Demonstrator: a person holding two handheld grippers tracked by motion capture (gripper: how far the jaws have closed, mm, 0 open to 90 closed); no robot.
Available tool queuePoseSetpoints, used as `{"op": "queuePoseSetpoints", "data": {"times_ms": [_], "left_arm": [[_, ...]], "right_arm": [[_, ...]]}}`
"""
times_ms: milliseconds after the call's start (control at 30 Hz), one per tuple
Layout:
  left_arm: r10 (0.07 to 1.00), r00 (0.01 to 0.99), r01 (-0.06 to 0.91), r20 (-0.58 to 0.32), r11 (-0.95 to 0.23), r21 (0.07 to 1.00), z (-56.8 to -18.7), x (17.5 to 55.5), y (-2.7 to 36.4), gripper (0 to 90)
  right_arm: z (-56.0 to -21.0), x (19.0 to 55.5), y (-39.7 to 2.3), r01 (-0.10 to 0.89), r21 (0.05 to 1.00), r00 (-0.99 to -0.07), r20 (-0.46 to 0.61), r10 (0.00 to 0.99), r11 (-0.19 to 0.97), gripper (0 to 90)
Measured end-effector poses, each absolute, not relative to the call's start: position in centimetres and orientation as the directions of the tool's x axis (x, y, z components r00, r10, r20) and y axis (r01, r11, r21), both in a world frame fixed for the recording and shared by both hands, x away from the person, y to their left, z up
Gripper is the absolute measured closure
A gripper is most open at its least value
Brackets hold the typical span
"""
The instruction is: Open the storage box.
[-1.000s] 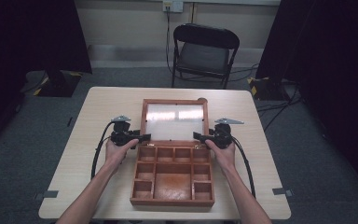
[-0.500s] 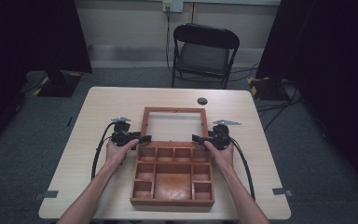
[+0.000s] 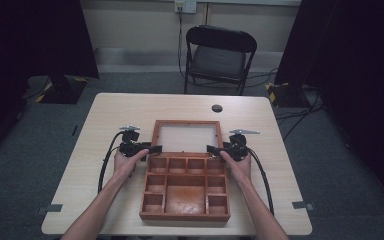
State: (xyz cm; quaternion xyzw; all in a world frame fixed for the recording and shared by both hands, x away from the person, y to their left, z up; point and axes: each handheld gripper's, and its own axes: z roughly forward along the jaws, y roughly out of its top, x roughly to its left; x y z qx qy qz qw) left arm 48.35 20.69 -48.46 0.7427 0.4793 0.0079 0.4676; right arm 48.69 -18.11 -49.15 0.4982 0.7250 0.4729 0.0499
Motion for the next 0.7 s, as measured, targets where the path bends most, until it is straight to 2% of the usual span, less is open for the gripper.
{"op": "queuePoseSetpoints", "data": {"times_ms": [100, 167, 333, 700], "left_arm": [[0.718, 0.54, 0.705, -0.439, -0.102, 0.702, -48.4, 48.3, 20.8, 31.7], [0.719, 0.536, 0.708, -0.442, -0.098, 0.7, -48.5, 48.3, 20.8, 31.4], [0.72, 0.547, 0.697, -0.426, -0.11, 0.709, -47.9, 47.9, 21.0, 30.4], [0.755, 0.554, 0.669, -0.35, -0.154, 0.727, -46.3, 45.7, 23.9, 29.4]], "right_arm": [[-49.2, 48.6, -18.2, 0.67, 0.74, -0.501, 0.395, 0.77, 0.056, 15.0], [-48.9, 48.4, -18.3, 0.647, 0.76, -0.505, 0.36, 0.785, 0.068, 19.1], [-48.4, 48.1, -18.9, 0.643, 0.764, -0.499, 0.364, 0.786, 0.053, 18.2], [-45.8, 45.6, -21.9, 0.594, 0.8, -0.514, 0.292, 0.807, 0.089, 17.2]]}}
